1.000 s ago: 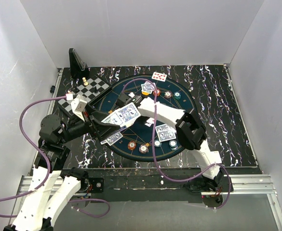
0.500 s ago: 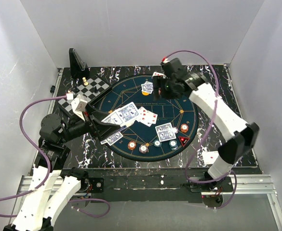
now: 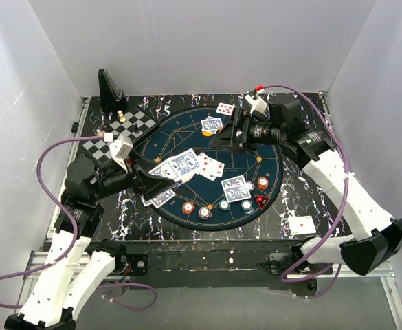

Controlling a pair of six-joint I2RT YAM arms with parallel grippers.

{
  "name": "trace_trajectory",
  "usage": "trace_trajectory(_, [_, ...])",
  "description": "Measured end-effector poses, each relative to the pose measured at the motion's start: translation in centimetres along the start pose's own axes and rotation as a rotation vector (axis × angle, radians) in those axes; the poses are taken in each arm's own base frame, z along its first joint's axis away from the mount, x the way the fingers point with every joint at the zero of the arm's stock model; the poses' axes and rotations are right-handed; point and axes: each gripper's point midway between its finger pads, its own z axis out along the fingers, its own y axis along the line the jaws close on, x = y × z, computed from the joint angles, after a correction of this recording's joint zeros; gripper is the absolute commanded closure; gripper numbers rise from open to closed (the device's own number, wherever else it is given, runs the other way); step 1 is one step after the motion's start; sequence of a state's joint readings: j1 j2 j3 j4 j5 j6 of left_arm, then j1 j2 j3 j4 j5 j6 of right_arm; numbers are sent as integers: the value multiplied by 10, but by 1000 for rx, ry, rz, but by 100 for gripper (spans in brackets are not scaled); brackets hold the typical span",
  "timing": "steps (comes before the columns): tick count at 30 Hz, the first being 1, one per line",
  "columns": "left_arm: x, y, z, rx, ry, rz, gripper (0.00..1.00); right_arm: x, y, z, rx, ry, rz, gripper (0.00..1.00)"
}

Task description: Distribute texas hold em gaming equipment

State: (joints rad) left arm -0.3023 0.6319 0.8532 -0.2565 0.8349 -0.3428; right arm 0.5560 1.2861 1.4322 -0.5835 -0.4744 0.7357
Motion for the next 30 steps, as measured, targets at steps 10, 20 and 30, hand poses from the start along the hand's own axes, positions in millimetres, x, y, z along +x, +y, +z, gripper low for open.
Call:
trace_trajectory(10, [8,7,4,3,24,-7,100,25,60,18,-219,117,-14,10])
trace_trajectory(20, [4,6,5,9,13,6,100,74,68,55,-229,281,-16,16])
trace_trajectory(30, [3,5,5,12,9,3,100,74,69,58,-244,275,4,35])
